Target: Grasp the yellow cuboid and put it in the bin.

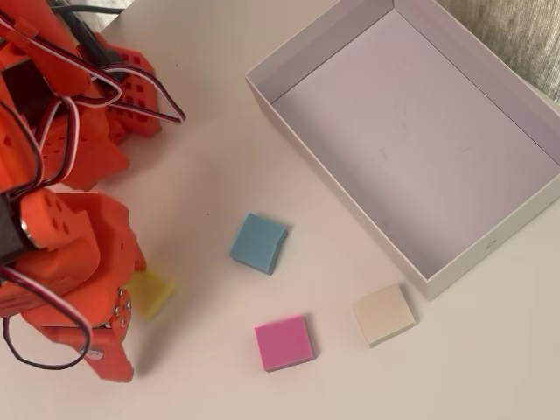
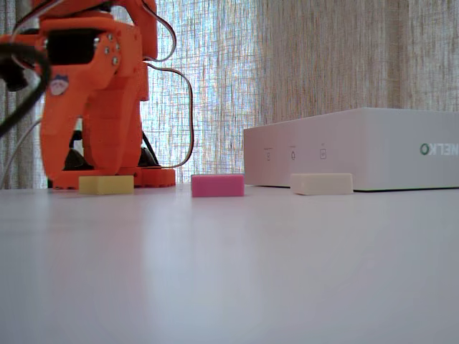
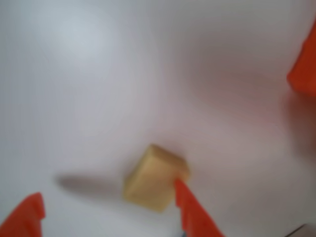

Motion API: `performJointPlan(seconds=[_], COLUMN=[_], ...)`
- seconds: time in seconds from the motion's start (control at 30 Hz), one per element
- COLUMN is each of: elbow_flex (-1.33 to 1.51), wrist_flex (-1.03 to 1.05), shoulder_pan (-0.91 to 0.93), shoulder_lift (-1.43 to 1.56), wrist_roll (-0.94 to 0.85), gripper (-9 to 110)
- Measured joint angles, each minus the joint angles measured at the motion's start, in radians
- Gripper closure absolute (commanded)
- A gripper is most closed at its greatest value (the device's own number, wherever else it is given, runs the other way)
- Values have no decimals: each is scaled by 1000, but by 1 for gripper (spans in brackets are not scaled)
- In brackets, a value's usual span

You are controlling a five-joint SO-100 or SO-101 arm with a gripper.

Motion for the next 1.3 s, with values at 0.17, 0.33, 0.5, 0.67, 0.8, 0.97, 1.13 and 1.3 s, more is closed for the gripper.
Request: performJointPlan(seconds=[0.17,0.33,0.5,0.67,0.8,0.97,1.13,1.3], elbow_flex=[21,52,57,55,55,38,34,-23], wrist_flex=[-18,-37,-51,-55,-55,-8,20,77], shoulder_pan=[35,63,71,61,23,3,-38,-110], shoulder_lift=[-2,-5,-28,-37,-37,-29,-5,-11], wrist_roll=[-5,2,28,31,32,34,18,60], gripper=[80,80,79,70,67,66,65,65])
